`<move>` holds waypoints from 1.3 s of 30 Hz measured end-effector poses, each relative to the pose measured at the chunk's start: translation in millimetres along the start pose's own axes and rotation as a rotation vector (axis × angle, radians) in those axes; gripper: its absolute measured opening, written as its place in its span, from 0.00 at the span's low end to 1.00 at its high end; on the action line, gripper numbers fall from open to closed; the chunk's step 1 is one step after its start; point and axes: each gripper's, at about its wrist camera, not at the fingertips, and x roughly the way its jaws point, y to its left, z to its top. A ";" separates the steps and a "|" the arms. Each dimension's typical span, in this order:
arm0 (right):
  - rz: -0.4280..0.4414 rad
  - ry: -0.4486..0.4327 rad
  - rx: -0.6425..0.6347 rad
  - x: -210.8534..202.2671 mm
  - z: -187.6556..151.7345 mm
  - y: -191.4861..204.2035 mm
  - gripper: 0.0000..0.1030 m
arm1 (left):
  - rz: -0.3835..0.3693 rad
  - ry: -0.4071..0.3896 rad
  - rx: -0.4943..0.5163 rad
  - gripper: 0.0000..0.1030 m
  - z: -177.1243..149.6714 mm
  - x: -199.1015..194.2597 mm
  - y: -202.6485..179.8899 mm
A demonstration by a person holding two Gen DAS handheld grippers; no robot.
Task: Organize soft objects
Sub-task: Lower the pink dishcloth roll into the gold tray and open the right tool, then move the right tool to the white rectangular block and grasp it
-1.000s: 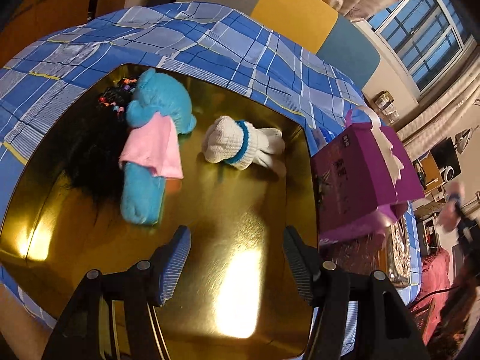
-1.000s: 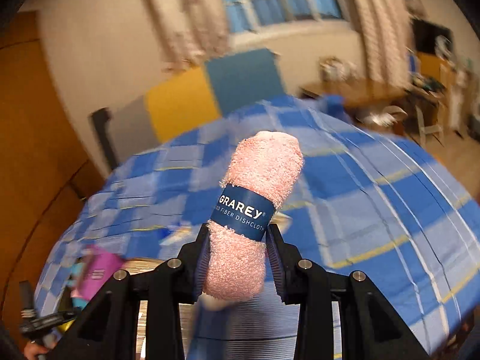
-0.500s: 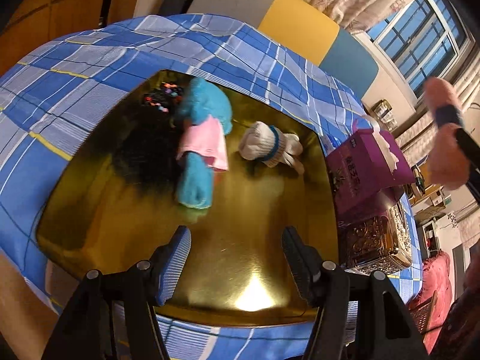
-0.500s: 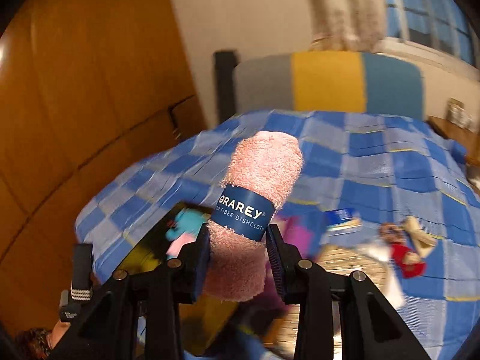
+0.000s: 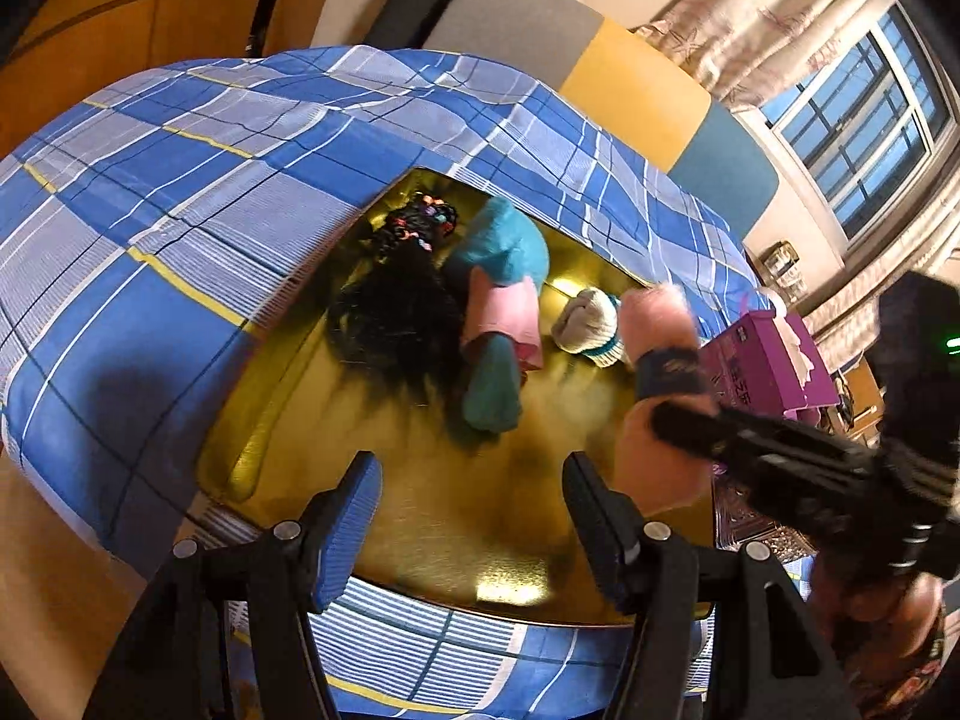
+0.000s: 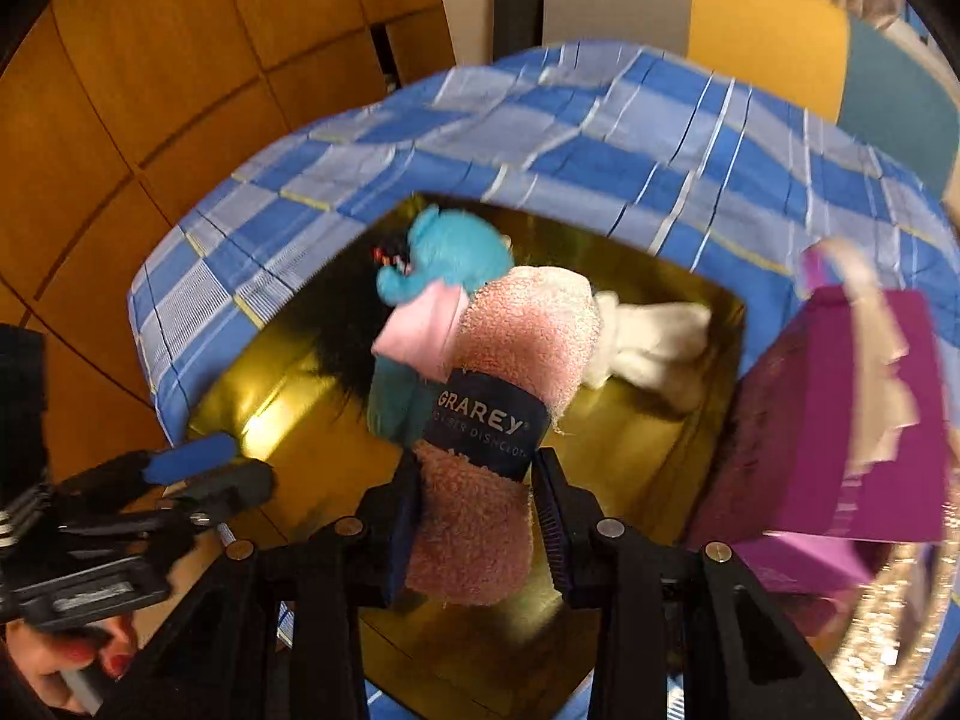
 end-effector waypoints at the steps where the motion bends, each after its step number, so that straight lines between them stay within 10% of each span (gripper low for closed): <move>1: -0.001 0.013 0.005 6.6 0.0 0.3 0.36 | -0.001 -0.002 -0.008 0.61 0.0 -1.0 2.2; 13: -0.008 0.008 0.061 27.5 10.3 0.3 0.56 | -0.002 0.009 -0.015 0.61 -6.3 -0.1 6.6; 25: -0.079 -0.083 -0.034 -44.7 -23.7 13.7 0.64 | -0.032 0.058 0.004 0.61 -18.2 10.4 -13.7; 39: -0.121 -0.321 0.189 -151.2 -53.9 -56.0 0.65 | -0.098 0.092 0.091 0.61 -33.1 15.5 -60.9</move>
